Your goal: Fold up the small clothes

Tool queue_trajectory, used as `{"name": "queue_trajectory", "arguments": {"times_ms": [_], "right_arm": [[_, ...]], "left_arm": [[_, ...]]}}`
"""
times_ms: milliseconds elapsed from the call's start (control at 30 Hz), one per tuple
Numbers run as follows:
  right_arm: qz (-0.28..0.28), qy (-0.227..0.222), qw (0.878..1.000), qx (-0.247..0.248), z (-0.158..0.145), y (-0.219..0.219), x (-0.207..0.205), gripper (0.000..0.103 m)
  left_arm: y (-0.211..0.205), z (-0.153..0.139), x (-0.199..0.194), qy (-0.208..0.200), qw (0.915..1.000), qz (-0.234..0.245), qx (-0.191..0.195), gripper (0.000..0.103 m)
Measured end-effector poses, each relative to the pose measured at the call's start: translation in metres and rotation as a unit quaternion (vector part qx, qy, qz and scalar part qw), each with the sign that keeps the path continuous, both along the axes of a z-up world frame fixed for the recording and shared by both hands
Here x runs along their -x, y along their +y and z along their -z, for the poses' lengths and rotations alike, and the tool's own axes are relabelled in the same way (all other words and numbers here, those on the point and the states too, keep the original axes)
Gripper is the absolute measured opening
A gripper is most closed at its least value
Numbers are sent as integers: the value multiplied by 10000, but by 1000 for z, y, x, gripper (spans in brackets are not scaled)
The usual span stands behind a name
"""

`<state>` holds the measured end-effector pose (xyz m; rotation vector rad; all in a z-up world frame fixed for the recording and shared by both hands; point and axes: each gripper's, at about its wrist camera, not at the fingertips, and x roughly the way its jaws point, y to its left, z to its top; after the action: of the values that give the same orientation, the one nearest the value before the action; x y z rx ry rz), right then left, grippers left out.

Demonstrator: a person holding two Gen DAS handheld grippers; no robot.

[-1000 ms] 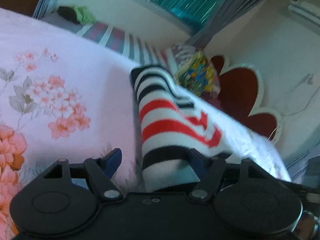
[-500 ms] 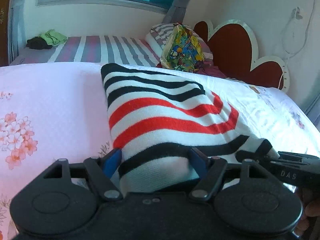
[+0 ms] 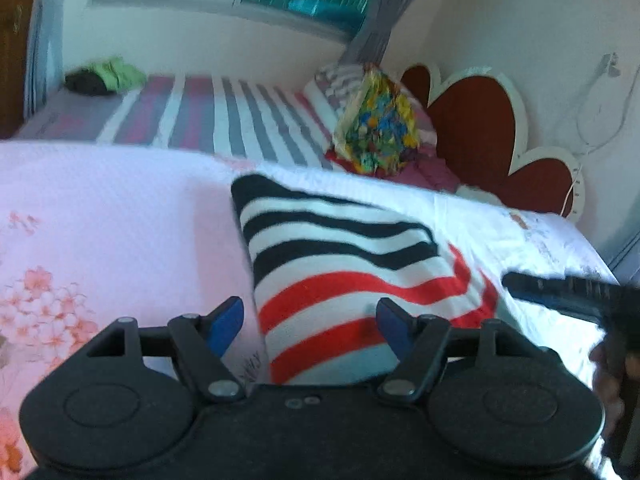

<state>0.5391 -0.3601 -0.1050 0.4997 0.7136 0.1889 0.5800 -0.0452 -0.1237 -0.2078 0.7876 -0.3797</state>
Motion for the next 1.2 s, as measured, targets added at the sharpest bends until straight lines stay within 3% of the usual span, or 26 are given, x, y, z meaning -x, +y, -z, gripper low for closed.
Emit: {"name": "queue_trajectory", "arguments": {"times_ms": [200, 233, 267, 300, 367, 467, 500, 533, 567, 633, 800, 900, 1067, 1100, 1133, 1167, 1200], "right_arm": [[-168, 465, 9986, -195, 19, -16, -41, 39], [-259, 281, 9992, -143, 17, -15, -40, 15], [-344, 88, 9994, 43, 14, -12, -38, 7], [-398, -9, 9985, 374, 14, -7, -37, 7], [-477, 244, 9952, 815, 26, 1, -40, 7], [-347, 207, 9960, 794, 16, -1, -27, 8], [-261, 99, 9974, 669, 9, -3, -16, 12], [-221, -56, 9984, 526, 2, -4, -4, 27], [-289, -223, 9986, 394, -6, -8, 14, 32], [-383, -402, 9981, 248, -15, -12, 49, 32], [-557, -394, 9977, -8, -21, -7, 107, 32], [-547, -274, 9979, 189, -16, 4, 123, 32], [-506, -45, 9986, 144, -1, 15, 133, 31], [-448, -10, 9990, -13, 3, 13, 133, 29], [-424, -13, 9988, -245, 6, 11, 134, 17], [-428, 14, 9976, -541, 10, 10, 135, 15], [-388, 35, 9970, -668, 11, 7, 134, 14]], "left_arm": [[-5, 11, -19, 154, 9997, 147, -84, 73], [-8, 11, -21, 161, 9996, 154, -170, 73], [-10, 12, -22, 147, 9994, 167, -258, 73], [-14, 13, -25, 128, 9988, 181, -434, 75], [-22, 16, -30, 67, 9967, 307, -749, 78], [-23, 12, -30, 91, 9963, 379, -771, 74], [-21, 6, -24, -29, 9962, 404, -774, 73], [-16, 0, -14, -175, 9961, 408, -763, 73], [-11, -5, -3, -217, 9965, 419, -695, 73], [2, -11, 23, -288, 9980, 426, -356, 73], [15, -16, 91, -428, 9986, 293, 75, 72], [18, -6, 120, -242, 9993, 232, 143, 71], [28, 10, 124, 264, 9944, -12, 1027, 71], [27, 13, 119, 372, 9922, 16, 1193, 71], [25, 17, 113, 486, 9908, -9, 1260, 70], [22, 22, 108, 569, 9907, -67, 1233, 68], [18, 26, 103, 687, 9908, -62, 1160, 38]]}}
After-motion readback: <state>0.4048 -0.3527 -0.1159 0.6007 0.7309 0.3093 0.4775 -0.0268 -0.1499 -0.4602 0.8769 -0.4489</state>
